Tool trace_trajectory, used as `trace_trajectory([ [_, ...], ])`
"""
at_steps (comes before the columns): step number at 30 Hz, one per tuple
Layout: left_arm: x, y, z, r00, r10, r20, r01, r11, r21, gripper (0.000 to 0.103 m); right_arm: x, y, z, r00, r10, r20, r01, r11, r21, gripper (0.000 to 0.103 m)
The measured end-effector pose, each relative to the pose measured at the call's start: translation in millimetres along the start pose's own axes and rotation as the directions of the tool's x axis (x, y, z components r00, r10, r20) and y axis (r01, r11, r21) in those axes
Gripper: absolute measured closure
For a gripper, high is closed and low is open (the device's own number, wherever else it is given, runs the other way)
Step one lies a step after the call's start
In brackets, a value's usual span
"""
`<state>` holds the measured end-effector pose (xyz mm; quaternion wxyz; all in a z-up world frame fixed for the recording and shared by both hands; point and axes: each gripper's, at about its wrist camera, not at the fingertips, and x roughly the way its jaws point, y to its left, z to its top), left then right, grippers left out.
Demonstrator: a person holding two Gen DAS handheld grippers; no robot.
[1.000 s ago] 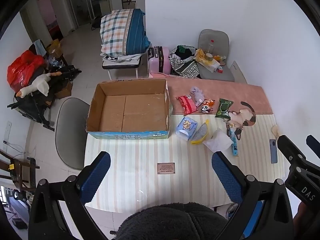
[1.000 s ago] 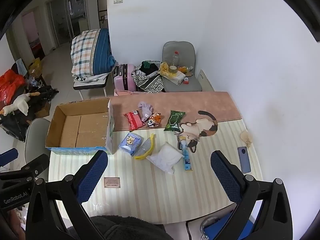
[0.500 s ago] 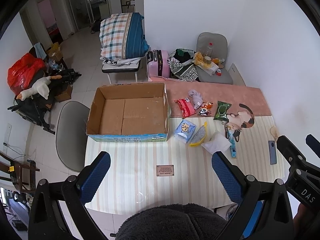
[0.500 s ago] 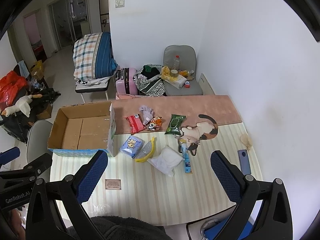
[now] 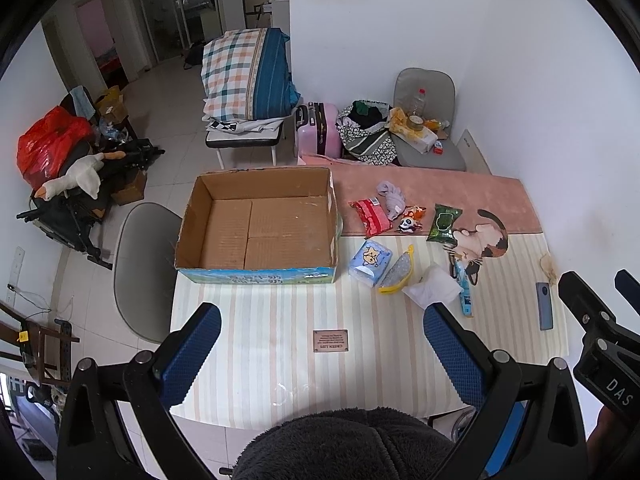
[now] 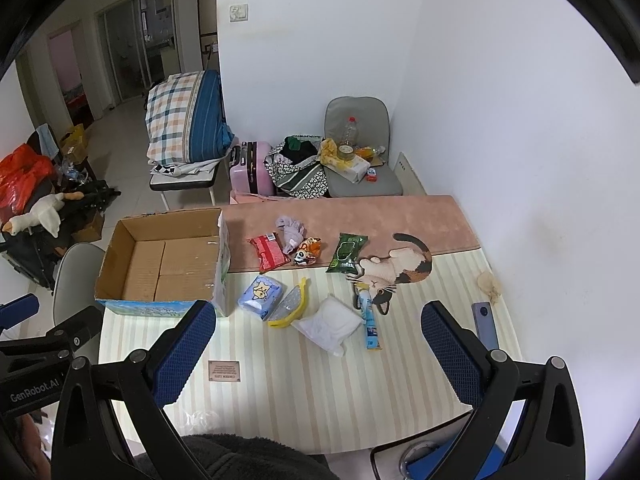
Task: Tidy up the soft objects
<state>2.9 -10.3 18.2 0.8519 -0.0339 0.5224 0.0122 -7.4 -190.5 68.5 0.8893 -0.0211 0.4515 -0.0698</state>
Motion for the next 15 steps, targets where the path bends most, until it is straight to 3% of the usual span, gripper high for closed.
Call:
trace_trajectory([
  [15,-3.9,1.9,-3.8,1.0,0.005,0.009,-0.005,1.0,0.001,0.0,-9.7,-1.8,-4.5,1.0,0.004,0.017,-0.004,1.0,-0.005,0.0],
])
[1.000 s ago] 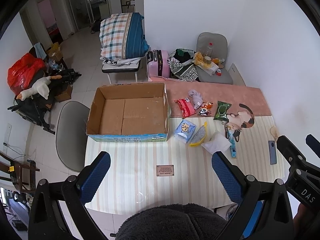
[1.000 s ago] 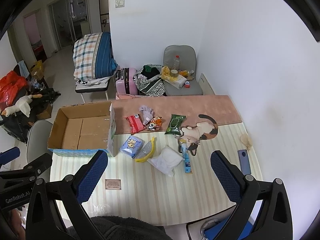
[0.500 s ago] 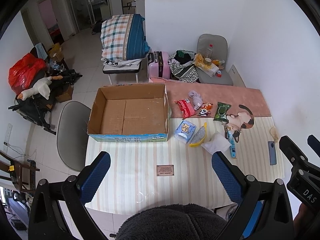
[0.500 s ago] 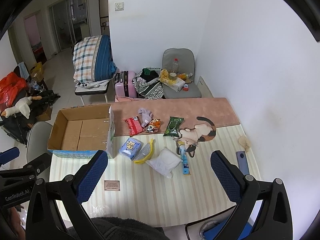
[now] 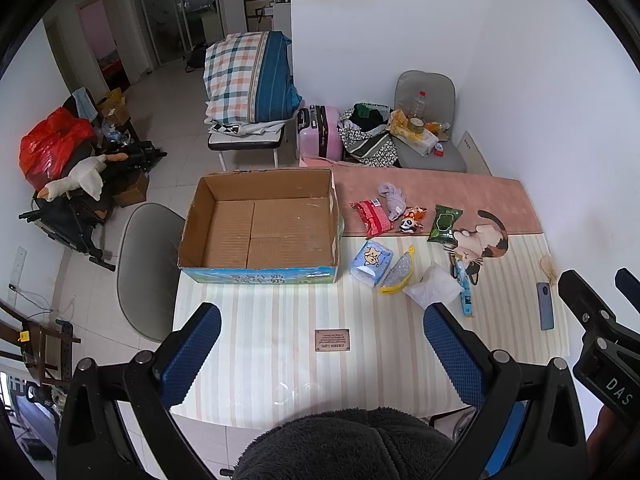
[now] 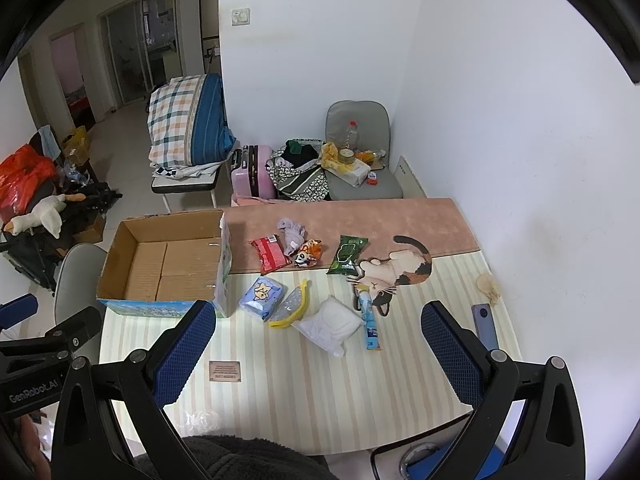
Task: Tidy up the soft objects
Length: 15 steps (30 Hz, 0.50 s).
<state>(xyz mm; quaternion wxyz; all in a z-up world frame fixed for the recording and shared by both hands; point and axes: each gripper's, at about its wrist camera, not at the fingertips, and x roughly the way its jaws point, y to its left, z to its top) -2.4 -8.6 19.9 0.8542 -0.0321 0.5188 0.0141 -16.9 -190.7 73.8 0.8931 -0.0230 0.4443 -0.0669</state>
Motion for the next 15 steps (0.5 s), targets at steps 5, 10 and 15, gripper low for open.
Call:
trace_trajectory([
  [5,-1.7,1.1,-2.1,1.0,0.001,0.003,-0.001,1.0,0.001,0.0,-1.1,-1.2,0.5,1.0,0.008,-0.002,-0.008,1.0,0.001,0.0],
  [10,-1.9,1.4,-2.5,1.0,0.0,0.003,0.0,1.0,-0.001,0.0,-1.7,-1.5,-0.2,1.0,0.01,-0.002,-0.01,1.0,0.002,0.0],
  [15,-2.1,1.4,-2.7,1.0,0.0,0.005,0.0,1.0,0.0,0.0,-2.0,-0.7,-1.5,1.0,0.009,-0.001,-0.009,1.0,0.0,0.0],
])
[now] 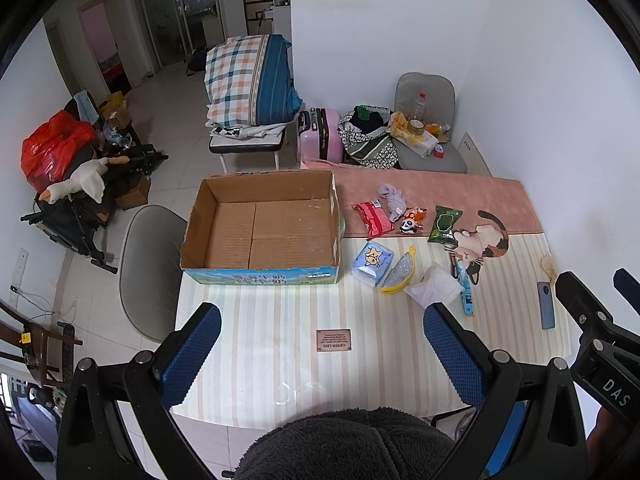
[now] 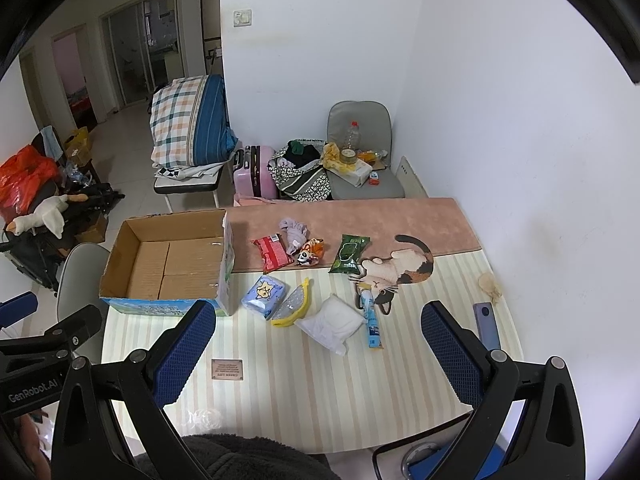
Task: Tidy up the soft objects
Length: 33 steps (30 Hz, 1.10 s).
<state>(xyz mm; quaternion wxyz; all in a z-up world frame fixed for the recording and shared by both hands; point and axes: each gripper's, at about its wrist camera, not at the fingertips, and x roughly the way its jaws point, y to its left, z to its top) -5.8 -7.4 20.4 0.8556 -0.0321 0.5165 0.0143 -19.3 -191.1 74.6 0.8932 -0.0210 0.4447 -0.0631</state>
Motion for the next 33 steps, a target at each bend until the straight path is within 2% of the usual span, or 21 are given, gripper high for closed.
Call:
trace_trajectory([
  [13,-4.4,3.9,2.7,1.0,0.002,0.004,-0.002,1.0,-0.003,0.0,1.1,-1.7,0.1,1.0,0.01,0.002,-0.01,1.0,0.003,0.0],
  [18,1.2,3.2,9.2,1.0,-0.003,0.003,0.003,1.0,0.009,0.0,19.5,-13.1,2.3,0.999,0.038,-0.032,-0.036,0.998,0.051,0.0],
  [21,24.3,-3.9,22.4,1.0,0.017,-0.008,-0.017,0.999,0.045,0.0,45.3,-32.6,5.9,0.996,0.049,-0.073,-0.041,0.994,0.101,0.0],
  [25,89.0,-19.7,44.0,0.996,0.065,-0.065,-0.059,0.993,0.099,0.0,100.7,-71.0,7.2,0.986,0.054,-0.155,-0.024,0.982,0.188,0.0],
  [27,125.4,-29.9,50.5,0.991,0.066,-0.119,-0.049,0.99,0.134,0.0,143.6,-87.0,2.3,0.97,0.049,-0.238,0.005,0.976,0.219,0.0],
  [29,170.3,-41.1,61.0,0.978,0.091,-0.187,-0.055,0.981,0.186,0.0,191.1,-98.6,-6.7,0.944,0.091,-0.316,-0.011,0.969,0.248,0.0],
  [31,206.8,-54.8,67.3,0.967,0.099,-0.233,-0.047,0.974,0.222,0.0,246.5,-102.3,-22.1,0.905,0.147,-0.399,-0.018,0.951,0.309,0.0],
  [33,249.0,-75.8,72.1,0.949,0.11,-0.294,-0.028,0.963,0.27,0.0,306.5,-102.7,-41.1,0.861,0.189,-0.473,-0.004,0.931,0.365,0.0],
])
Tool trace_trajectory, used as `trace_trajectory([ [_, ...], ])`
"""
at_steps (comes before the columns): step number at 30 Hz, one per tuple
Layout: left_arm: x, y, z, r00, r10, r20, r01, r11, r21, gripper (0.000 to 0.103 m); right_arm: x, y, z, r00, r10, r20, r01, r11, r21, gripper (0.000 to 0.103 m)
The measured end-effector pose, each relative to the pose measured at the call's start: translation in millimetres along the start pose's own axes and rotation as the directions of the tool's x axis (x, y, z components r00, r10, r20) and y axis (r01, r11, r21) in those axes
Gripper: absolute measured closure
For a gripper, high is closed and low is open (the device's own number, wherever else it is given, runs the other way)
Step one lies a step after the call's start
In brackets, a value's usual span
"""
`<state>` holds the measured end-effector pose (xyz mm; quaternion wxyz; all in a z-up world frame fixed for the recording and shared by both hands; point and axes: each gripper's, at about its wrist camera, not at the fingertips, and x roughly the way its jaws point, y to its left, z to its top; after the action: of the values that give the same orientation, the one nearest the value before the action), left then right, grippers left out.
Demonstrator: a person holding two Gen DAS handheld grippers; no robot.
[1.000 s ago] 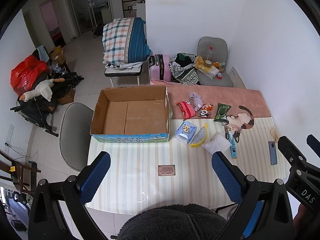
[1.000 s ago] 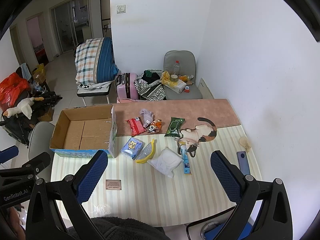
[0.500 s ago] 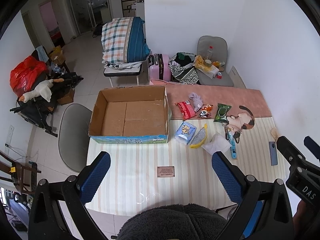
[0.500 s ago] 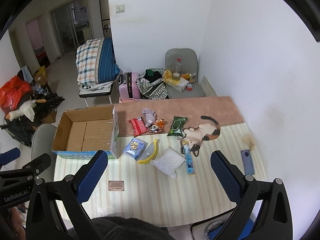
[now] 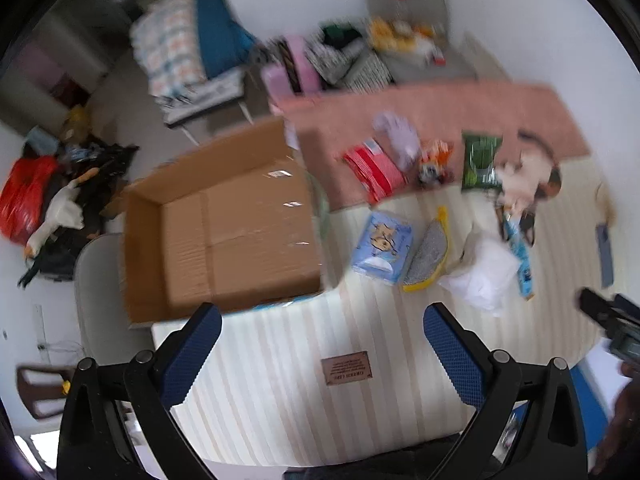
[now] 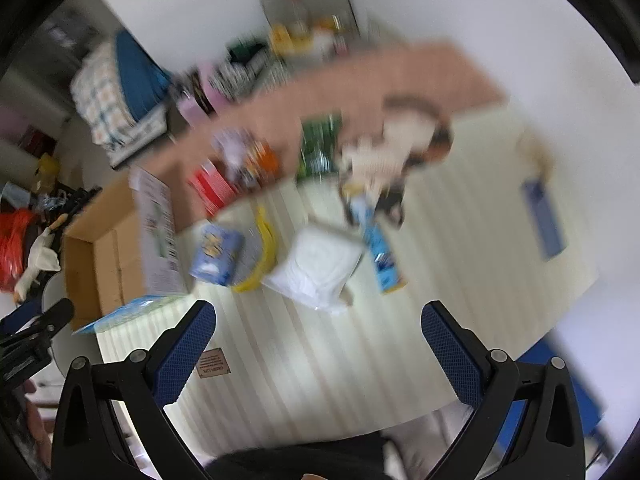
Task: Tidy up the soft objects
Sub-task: 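Grasp the blue tissue pack with the left tool while the right grasps the white pad bag, then carry both packs into the box and open both tools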
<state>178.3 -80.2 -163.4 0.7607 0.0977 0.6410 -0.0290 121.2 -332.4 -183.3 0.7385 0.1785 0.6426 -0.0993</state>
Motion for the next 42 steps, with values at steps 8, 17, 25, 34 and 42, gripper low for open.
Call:
trace_trajectory([
  [8,131.1,-76.4,72.3,0.97,0.035,-0.239,0.015,0.979,0.205,0.0,151.7,-13.9,29.5,0.974,0.089,-0.209,-0.048,0.98,0.195,0.0],
  [17,240.1,-101.1,85.7,0.902,0.085,-0.423,0.027,0.967,0.252,0.0,196.6,-14.5,32.0,0.96,0.089,-0.265,-0.024,0.971,0.24,0.0],
  [25,281.1,-94.0,64.6,0.864,0.043,-0.502,0.076,0.974,0.214,0.008,219.7,-9.4,35.5,0.943,0.127,-0.309,-0.039,0.96,0.276,0.0],
  [34,264.3,-90.2,33.3,0.887,-0.002,-0.462,0.096,0.979,0.182,0.059,246.2,-2.3,30.4,0.925,0.12,-0.36,-0.001,0.949,0.315,0.016],
  [42,180.3,-46.7,10.2,0.944,-0.105,-0.313,0.12,0.992,0.03,0.061,182.4,42.0,17.5,0.946,0.113,-0.303,-0.072,0.987,0.145,0.029],
])
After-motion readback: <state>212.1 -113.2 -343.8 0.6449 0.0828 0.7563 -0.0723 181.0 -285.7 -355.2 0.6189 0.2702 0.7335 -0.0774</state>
